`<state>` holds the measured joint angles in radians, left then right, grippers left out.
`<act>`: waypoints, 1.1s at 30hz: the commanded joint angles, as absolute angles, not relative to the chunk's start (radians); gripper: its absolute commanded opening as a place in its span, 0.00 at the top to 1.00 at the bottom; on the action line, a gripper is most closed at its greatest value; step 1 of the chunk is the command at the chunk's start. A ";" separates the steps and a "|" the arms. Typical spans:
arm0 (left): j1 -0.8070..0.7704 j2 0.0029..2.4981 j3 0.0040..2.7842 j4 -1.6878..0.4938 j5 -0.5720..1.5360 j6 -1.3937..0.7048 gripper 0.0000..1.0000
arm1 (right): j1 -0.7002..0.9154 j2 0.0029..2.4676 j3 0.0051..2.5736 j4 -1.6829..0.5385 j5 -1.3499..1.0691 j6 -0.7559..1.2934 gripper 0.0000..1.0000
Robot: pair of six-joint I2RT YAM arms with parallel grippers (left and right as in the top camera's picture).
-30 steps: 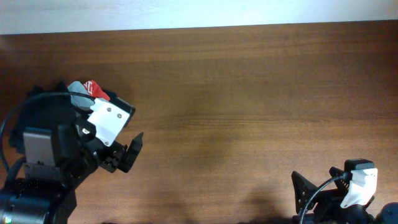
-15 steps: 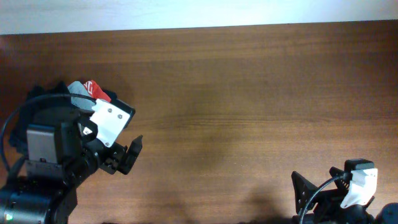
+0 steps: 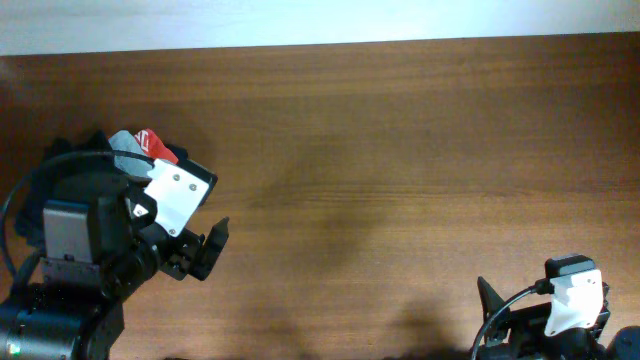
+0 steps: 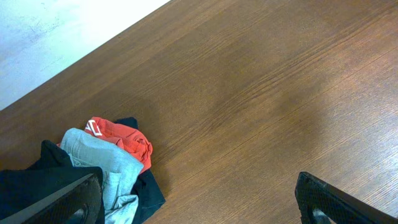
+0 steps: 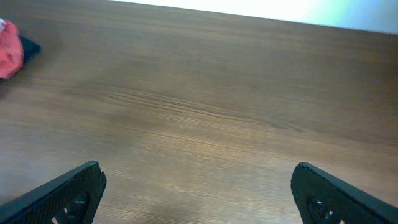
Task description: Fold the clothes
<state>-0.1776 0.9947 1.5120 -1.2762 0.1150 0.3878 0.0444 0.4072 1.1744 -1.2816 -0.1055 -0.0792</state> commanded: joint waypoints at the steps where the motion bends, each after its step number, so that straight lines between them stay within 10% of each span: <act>1: -0.181 0.994 1.522 -1.278 0.108 0.374 0.01 | 0.038 0.387 1.174 -1.256 -0.036 -0.131 0.01; 33: -0.181 0.994 1.522 -1.277 0.108 0.374 0.01 | 0.001 0.004 0.155 -0.601 -0.167 -0.096 0.01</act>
